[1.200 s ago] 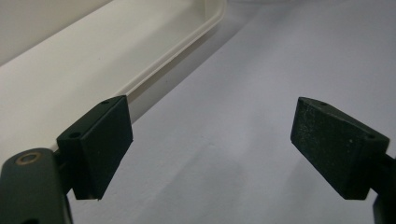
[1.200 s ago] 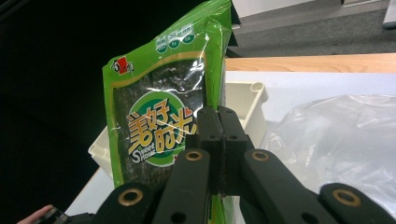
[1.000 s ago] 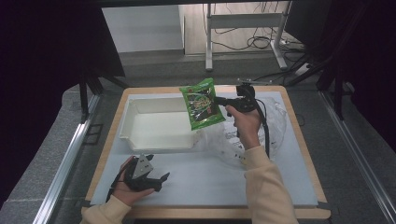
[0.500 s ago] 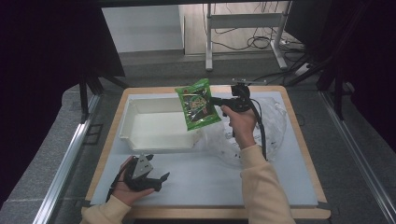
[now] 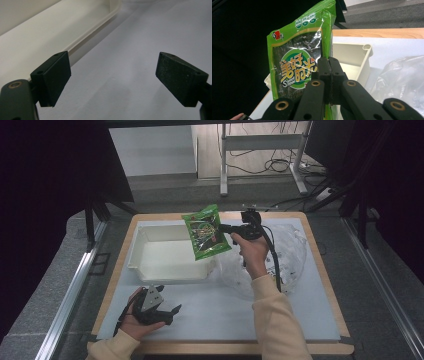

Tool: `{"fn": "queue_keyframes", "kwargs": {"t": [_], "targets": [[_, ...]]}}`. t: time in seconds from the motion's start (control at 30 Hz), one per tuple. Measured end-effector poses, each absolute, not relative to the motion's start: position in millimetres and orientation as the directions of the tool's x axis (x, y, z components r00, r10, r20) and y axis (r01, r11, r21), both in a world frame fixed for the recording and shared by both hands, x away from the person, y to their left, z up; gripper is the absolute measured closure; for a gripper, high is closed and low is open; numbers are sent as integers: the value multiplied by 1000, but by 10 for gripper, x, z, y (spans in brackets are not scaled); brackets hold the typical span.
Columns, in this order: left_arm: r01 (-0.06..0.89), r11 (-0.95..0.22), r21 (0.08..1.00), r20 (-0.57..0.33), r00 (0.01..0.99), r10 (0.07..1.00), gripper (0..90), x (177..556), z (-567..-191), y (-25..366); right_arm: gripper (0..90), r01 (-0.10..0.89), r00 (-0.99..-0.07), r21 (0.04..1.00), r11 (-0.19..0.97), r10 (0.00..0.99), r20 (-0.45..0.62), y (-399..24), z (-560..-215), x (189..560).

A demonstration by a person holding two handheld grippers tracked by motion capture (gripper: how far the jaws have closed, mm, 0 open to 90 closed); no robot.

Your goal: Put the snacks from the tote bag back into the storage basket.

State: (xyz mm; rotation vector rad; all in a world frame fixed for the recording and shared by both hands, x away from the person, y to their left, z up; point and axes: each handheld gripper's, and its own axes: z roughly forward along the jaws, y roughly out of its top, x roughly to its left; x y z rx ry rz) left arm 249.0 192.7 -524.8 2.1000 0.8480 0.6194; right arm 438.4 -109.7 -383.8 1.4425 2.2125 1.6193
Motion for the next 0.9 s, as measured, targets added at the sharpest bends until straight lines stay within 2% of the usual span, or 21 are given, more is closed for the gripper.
{"fn": "queue_keyframes", "kwargs": {"t": [0.9], "targets": [[360,-473,804,139,660,738,127,2479,-5236,1932,899,655,-579,755,30,662,476,-724,-3990,4445]]}}
